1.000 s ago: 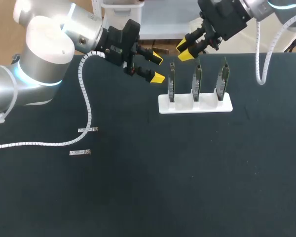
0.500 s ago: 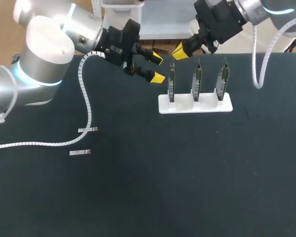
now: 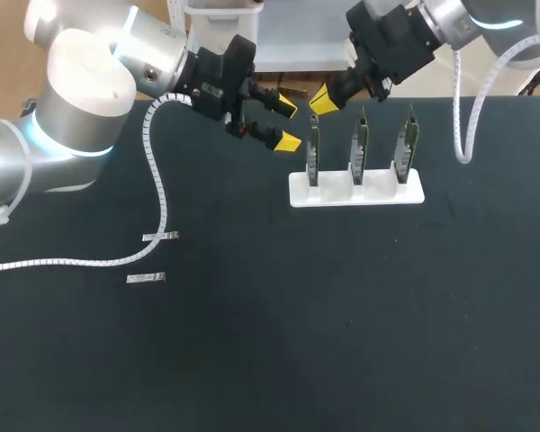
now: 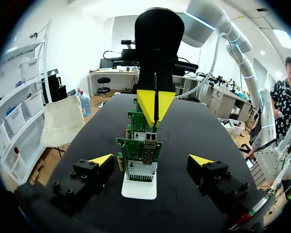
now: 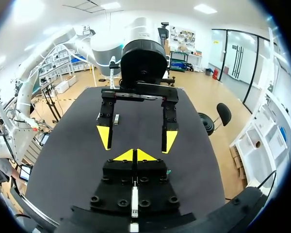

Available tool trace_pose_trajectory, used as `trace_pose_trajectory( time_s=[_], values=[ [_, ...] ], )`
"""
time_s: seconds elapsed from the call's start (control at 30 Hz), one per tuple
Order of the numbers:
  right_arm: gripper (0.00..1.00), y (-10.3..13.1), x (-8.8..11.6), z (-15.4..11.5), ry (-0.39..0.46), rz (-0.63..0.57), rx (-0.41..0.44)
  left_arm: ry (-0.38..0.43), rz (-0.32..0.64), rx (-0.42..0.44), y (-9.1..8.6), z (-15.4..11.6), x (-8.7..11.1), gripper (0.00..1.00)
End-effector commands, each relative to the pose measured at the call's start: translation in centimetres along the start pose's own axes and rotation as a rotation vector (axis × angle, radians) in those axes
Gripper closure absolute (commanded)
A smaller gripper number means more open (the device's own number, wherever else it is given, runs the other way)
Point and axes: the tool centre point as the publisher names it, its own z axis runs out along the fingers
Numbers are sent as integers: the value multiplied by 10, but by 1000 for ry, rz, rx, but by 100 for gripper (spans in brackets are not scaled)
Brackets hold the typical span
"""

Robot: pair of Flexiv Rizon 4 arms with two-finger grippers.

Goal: Pick up the optical module with the left hand, and insert it into the network port with the right hand.

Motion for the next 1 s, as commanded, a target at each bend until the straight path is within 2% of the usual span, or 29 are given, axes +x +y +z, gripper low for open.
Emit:
trace_pose_trajectory(
  time_s=[0.03,1.0],
  values=[
    [100,-6,0,2,-1,2,-9,5,-2,2,1,0,-1,0],
    [100,-6,11,13,21,30,-39,5,-2,2,1,0,-1,0]
  ],
)
